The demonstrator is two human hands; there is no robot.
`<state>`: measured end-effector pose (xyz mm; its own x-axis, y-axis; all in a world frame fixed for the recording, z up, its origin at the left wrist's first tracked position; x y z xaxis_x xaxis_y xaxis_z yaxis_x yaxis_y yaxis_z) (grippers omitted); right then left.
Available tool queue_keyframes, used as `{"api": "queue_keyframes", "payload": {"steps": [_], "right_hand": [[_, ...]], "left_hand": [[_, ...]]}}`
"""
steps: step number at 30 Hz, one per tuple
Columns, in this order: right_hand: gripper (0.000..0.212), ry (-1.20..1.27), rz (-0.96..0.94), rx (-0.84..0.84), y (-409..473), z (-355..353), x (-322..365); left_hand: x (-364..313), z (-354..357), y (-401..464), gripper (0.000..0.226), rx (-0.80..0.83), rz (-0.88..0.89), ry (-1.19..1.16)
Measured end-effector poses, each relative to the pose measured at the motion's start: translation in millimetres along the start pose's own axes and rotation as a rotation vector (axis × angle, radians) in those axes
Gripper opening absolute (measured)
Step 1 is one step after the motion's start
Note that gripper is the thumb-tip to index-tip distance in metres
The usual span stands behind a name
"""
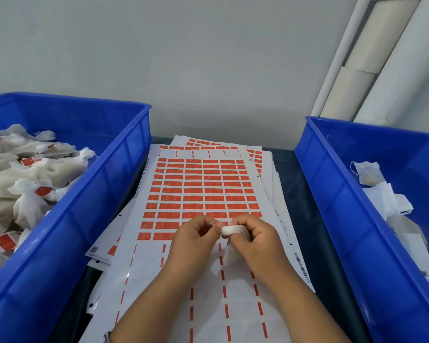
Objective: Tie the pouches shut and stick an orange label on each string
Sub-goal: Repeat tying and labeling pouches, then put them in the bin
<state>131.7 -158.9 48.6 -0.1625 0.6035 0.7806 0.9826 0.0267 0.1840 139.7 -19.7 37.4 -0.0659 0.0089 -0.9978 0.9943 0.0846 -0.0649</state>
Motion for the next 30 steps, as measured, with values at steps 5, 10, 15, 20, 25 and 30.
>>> {"api": "queue_keyframes", "payload": {"steps": [5,10,15,20,25,30], "right_hand": [[0.011,0.078,0.065,-0.100,0,-12,-8],[0.021,0.293,0.167,-0.078,0,-10,-15],[0.023,0.459,0.259,-0.020,0,0,-20],[0.028,0.564,0.319,0.016,-1,6,-24],[0.028,0.585,0.340,0.063,-3,9,-22],[0.027,0.574,0.343,0.085,-4,11,-18]], "left_hand": [[-4,-1,-3,0.014,-0.043,0.054,0.008],[-21,12,-14,0.026,0.086,0.242,0.086],[-33,12,-20,0.031,0.076,0.378,0.120],[-35,13,-22,0.024,0.044,0.479,0.252],[-41,10,-25,0.023,-0.017,0.532,0.346],[-38,9,-23,0.013,-0.013,0.493,0.365]]}}
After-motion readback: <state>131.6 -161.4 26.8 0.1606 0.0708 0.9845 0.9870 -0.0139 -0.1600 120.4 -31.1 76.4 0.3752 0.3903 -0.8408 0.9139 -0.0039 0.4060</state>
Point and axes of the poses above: each hand's wrist, its own y-axis towards the middle knuckle, its own z-axis out of the palm, x = y × z, the point moved 9 cm from there along y, towards the middle knuckle, and after that the axes turned 13 degrees about -y, right-handed, at the moved point
